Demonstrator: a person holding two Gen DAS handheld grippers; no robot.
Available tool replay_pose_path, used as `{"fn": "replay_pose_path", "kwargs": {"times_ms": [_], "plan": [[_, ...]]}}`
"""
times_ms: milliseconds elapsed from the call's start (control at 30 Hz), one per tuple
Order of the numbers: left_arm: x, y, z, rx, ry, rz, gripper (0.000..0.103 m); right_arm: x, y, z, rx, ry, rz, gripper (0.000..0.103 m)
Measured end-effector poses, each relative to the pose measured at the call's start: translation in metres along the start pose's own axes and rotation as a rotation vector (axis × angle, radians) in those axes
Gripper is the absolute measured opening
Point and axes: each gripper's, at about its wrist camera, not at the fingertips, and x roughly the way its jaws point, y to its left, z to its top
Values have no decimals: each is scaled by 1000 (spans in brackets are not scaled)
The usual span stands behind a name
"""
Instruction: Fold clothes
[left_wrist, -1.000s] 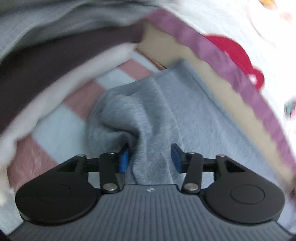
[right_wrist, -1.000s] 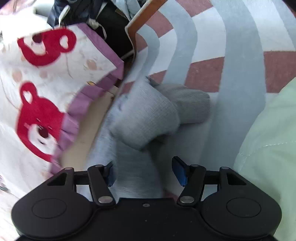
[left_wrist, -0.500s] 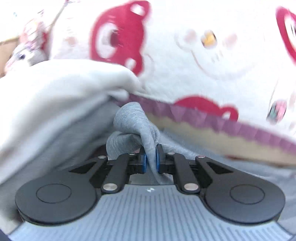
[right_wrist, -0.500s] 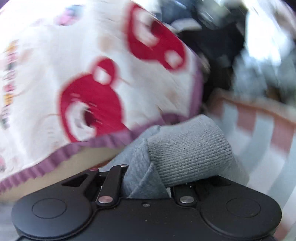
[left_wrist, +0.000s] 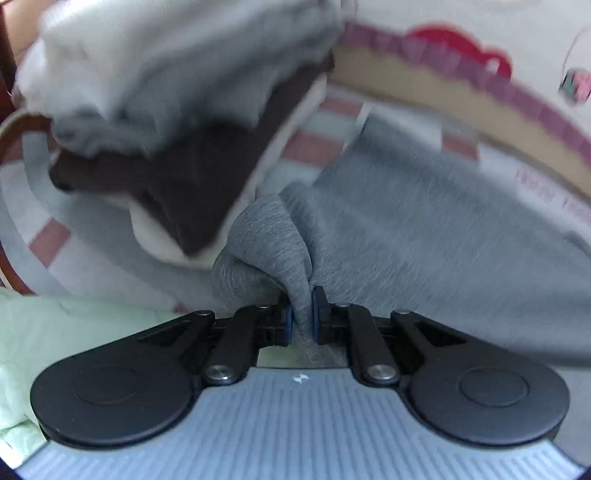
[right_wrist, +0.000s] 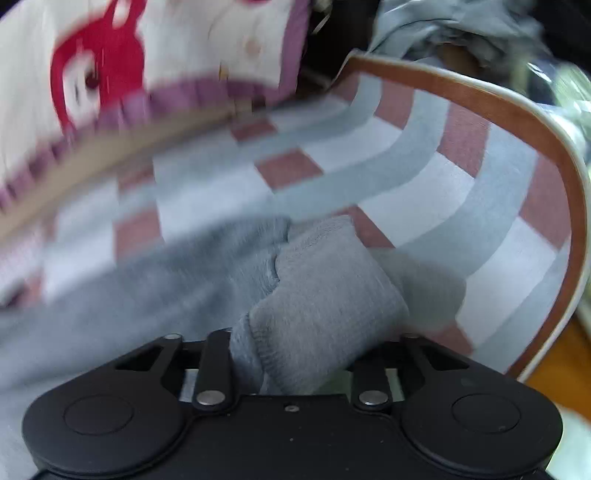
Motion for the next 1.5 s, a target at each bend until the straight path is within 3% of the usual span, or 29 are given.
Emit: {"fn": "replay_pose_path", "kwargs": {"times_ms": [100,200,267,300,367,433,533,733,833,933,1033,1067,1100,1167,1267,1333,1400,1500], "plan": [[-25,3,12,-34,-30,-48,10,-32,1,13,-12,-84,79,23],[-20,-3,7,-1,29,-21,11,-59,8,24,-99,-127,110,23],[-3,-11,-8,66,126,35,13,-50,6,23,-169,-77,54,24],[5,-14,-15,93,177,66,16,-39,2,18,-201,-31,10,36],[13,-17,-25,127,253,127,19,-13,-3,5,-256,103,-98,49],[3,-19,-23,145,248,155,20,-6,-2,-9,-254,139,-137,50],[-16,-21,-13,154,193,149,32,-30,1,-16,-193,72,-168,57],[-56,-26,9,163,60,114,42,-59,11,1,-209,35,-208,62],[-49,-36,15,142,23,63,42,-72,12,15,-219,69,-224,64],[-30,-54,14,146,15,19,42,-96,13,27,-209,20,-213,64],[-13,-69,18,128,19,-20,44,-124,37,32,-306,-84,-127,58],[-6,-74,21,110,19,-34,46,-127,56,29,-378,-103,-60,46],[2,-79,24,87,19,-53,47,-122,81,24,-456,-96,18,27],[19,-91,29,42,24,-91,47,-111,130,12,-610,-81,176,8],[50,-107,40,19,49,-126,47,-93,205,-6,-828,-54,399,7],[69,-113,49,36,70,-135,47,-68,259,-21,-924,-25,465,9],[81,-111,55,59,26,-146,47,-41,311,-38,-1028,-9,537,21],[87,-98,49,92,-113,-167,47,-12,383,-71,-1218,23,601,27]]}}
